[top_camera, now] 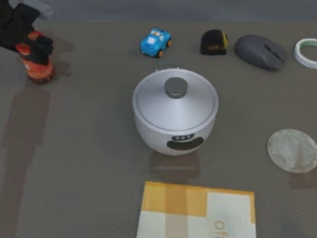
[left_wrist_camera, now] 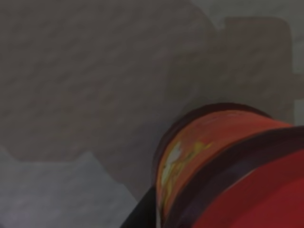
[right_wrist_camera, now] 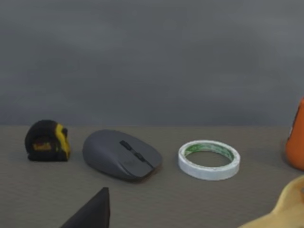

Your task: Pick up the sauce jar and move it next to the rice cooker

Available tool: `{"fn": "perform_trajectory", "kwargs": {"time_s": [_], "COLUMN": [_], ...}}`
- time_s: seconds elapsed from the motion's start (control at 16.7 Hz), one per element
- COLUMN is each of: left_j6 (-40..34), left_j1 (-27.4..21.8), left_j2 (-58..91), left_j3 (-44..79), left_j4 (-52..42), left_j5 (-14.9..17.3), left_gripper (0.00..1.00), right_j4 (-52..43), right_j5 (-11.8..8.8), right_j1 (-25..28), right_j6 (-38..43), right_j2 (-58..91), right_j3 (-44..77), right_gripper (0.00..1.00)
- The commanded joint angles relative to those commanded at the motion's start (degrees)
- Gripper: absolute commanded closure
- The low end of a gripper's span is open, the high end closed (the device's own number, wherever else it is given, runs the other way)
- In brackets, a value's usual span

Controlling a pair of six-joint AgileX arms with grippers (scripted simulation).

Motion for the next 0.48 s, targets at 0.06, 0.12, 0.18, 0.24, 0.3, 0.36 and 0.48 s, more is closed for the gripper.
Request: {"fn": "perform_trajectory", "kwargs": {"time_s": [0.06, 0.12, 0.18, 0.24, 0.3, 0.36, 0.48], "left_j6": [0.0, 0.0, 0.0, 0.0, 0.1, 0.1, 0.1], "left_j1": [0.0, 0.0, 0.0, 0.0, 0.2, 0.2, 0.4], "left_j2": [0.0, 0.0, 0.0, 0.0, 0.0, -0.2, -2.3], "left_j3": [0.0, 0.0, 0.0, 0.0, 0.0, -0.1, -2.2], "left_j4": [0.0, 0.0, 0.0, 0.0, 0.0, 0.0, -0.2], "left_j5": [0.0, 0.0, 0.0, 0.0, 0.0, 0.0, 0.0], "left_gripper": [1.00, 1.00, 1.00, 1.00, 1.00, 1.00, 1.00], "right_j4": [0.0, 0.0, 0.0, 0.0, 0.0, 0.0, 0.0], "right_j5": [0.0, 0.0, 0.0, 0.0, 0.0, 0.0, 0.0], "right_j1": [0.0, 0.0, 0.0, 0.0, 0.0, 0.0, 0.0], "right_j6": [0.0, 0.0, 0.0, 0.0, 0.0, 0.0, 0.0], "right_j2": [0.0, 0.0, 0.0, 0.0, 0.0, 0.0, 0.0], "right_j3": [0.0, 0.0, 0.0, 0.0, 0.0, 0.0, 0.0], "right_gripper": [0.00, 0.00, 0.00, 0.00, 0.00, 0.00, 0.00]}}
